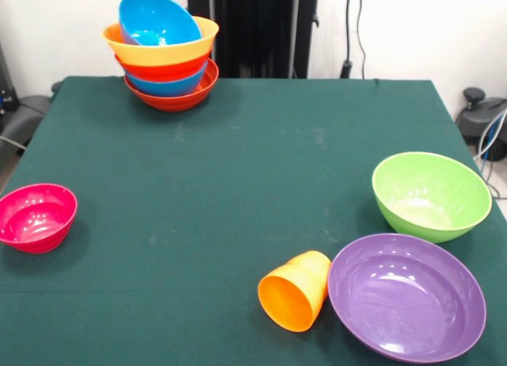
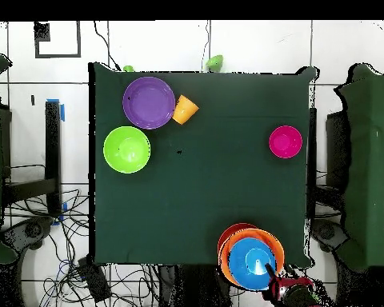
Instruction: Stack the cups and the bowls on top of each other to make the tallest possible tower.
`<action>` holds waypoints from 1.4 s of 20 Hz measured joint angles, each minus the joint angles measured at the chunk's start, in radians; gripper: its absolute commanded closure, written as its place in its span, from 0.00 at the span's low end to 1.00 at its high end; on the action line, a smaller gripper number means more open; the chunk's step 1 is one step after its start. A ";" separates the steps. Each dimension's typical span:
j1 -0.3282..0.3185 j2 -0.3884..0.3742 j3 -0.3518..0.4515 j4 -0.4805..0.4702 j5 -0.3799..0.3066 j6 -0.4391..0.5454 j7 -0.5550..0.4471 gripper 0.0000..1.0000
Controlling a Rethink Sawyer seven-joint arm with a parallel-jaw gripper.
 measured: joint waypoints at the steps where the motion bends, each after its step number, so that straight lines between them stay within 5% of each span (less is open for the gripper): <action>1: -0.002 -0.009 0.016 0.000 0.012 0.005 0.000 0.00; 11: 0.011 -0.110 0.123 -0.048 0.171 0.155 0.000 0.00; 18: 0.038 -0.152 0.148 -0.129 0.213 0.242 0.000 0.00; 21: 0.110 -0.131 0.106 -0.190 0.195 0.247 0.000 0.00; 28: 0.387 0.021 -0.082 -0.420 0.076 0.247 0.000 0.00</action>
